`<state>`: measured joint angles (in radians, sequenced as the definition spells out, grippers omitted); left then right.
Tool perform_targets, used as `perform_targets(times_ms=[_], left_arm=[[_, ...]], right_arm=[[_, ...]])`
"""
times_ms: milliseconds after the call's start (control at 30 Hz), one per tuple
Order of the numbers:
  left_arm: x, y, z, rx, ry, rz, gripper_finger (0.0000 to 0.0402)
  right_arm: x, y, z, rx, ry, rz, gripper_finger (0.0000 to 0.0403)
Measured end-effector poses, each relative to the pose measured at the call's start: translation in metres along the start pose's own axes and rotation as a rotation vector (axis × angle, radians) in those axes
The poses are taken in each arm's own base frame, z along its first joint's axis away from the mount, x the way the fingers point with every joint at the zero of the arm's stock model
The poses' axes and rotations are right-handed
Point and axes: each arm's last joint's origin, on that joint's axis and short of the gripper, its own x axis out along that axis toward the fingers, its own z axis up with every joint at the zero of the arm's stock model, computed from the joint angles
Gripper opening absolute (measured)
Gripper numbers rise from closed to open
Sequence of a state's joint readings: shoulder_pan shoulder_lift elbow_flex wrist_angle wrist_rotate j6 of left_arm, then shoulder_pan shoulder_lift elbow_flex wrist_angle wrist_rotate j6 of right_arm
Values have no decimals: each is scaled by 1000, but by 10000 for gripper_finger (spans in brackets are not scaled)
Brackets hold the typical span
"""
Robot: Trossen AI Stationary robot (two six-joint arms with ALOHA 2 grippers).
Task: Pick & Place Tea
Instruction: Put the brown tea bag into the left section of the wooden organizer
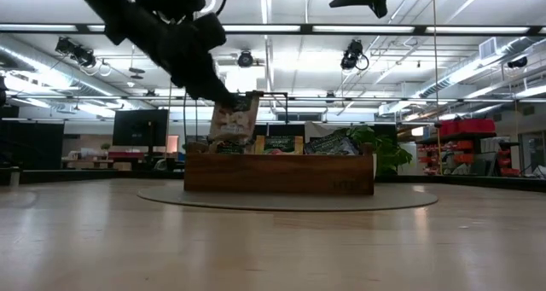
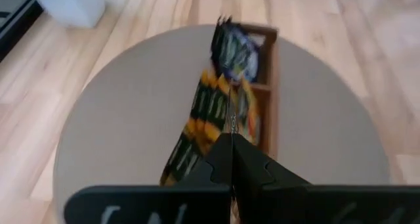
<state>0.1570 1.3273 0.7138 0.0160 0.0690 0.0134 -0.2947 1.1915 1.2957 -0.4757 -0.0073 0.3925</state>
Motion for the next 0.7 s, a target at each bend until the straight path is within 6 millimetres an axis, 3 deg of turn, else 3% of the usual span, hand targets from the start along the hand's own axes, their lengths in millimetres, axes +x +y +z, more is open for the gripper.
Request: perform_targets(times_ms=[333, 700], left_arm=[[5, 0, -29, 1, -9, 37, 1], [5, 0, -32, 53, -11, 37, 1]], right_arm=[[0, 0, 0, 40, -12, -20, 214], [0, 0, 0, 44, -13, -20, 214]])
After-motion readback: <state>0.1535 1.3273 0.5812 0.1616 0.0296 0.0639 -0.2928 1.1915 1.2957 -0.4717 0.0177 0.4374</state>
